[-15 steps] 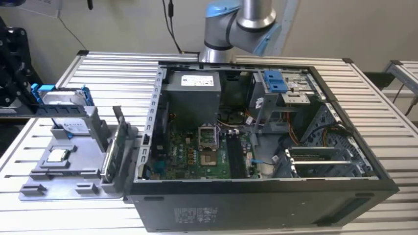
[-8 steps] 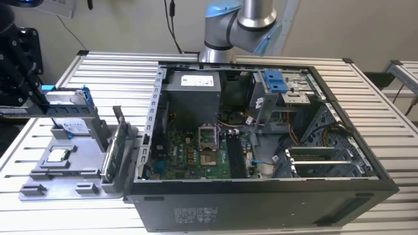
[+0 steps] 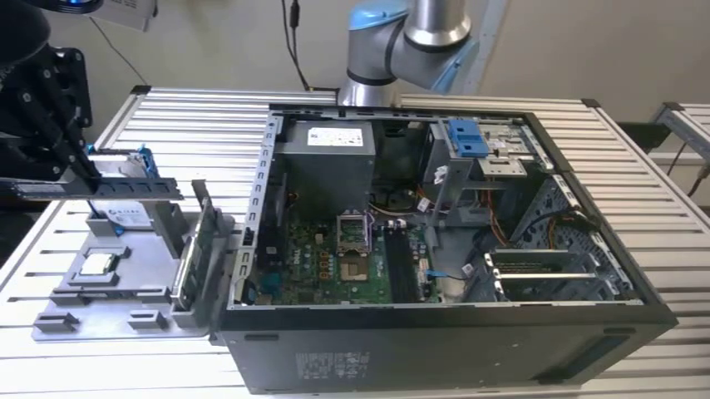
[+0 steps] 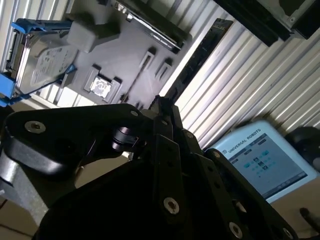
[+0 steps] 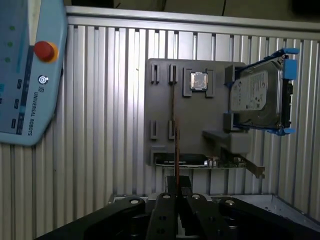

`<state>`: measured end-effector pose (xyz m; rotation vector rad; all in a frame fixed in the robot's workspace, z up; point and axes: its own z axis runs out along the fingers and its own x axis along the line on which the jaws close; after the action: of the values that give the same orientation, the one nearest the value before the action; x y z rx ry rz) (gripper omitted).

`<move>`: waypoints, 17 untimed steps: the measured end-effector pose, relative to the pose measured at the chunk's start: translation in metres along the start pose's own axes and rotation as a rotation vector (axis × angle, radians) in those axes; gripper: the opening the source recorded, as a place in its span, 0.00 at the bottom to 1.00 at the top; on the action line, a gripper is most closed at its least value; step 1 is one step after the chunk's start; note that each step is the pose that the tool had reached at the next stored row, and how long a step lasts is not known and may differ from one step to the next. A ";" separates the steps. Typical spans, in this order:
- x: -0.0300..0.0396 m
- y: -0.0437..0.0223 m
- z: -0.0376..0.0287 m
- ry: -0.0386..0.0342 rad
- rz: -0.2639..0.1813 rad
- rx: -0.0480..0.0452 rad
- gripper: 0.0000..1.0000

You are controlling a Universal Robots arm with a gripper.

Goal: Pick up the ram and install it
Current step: 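Pick up the ram and move it above insertion slot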

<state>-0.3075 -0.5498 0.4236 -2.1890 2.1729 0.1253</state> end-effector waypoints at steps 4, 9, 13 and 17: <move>0.0000 -0.0061 -0.0001 0.0000 0.000 0.0000 0.14; 0.0001 -0.0128 -0.0002 0.0000 0.000 0.0000 0.14; 0.0001 -0.0167 -0.0003 0.0000 0.000 0.0000 0.14; 0.0001 -0.0230 -0.0005 0.0001 0.000 -0.0001 0.14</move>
<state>-0.2846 -0.5497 0.4236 -2.1892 2.1730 0.1253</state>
